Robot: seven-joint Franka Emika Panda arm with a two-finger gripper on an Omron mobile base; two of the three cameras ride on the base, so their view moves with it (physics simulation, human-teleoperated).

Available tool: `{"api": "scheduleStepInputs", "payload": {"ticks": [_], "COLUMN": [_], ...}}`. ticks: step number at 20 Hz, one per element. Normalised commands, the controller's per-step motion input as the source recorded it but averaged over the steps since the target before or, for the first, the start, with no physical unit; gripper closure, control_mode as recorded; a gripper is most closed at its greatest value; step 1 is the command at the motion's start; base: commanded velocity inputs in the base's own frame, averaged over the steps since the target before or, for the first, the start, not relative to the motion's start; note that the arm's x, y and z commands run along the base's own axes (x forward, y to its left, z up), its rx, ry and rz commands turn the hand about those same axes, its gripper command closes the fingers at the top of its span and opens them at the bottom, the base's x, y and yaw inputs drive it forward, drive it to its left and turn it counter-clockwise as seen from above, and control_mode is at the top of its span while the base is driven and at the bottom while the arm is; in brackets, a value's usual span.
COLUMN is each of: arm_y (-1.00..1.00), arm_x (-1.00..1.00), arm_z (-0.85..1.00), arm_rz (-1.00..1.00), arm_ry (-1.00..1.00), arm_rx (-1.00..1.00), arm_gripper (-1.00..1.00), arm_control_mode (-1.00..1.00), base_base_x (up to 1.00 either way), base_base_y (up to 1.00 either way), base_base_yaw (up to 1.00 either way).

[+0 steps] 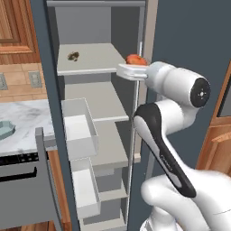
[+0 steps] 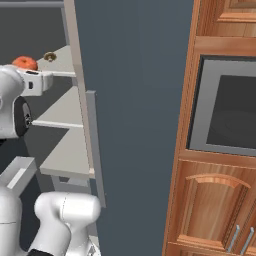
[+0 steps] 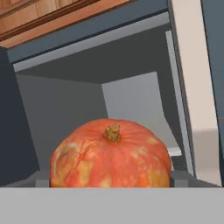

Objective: Take the squash and mushroom out of the freezer and place them in the tupperware container on the counter. Then put the tupperware containing the vegetables back in the freezer.

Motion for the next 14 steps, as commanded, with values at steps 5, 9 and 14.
{"api": "scheduleStepInputs", "payload": {"ticks": [5, 9, 14], "arm_y": [-0.44, -0.47, -0.52], "arm_x": [-1.0, -0.98, -0.66], "arm_z": [0.0, -0.05, -0.2], "arm_rz": [0.0, 0.0, 0.02], "arm_ry": [0.19, 0.21, 0.25], "arm_rx": [0.0, -0.04, -0.08], "arm_gripper": [1.0, 1.0, 1.0], "arm_control_mode": [-1.0, -1.0, -1.0], "base_base_x": [0.0, 0.0, 0.0], "base_base_y": [0.0, 0.0, 0.0], "base_base_yaw": [0.0, 0.0, 0.0]}}
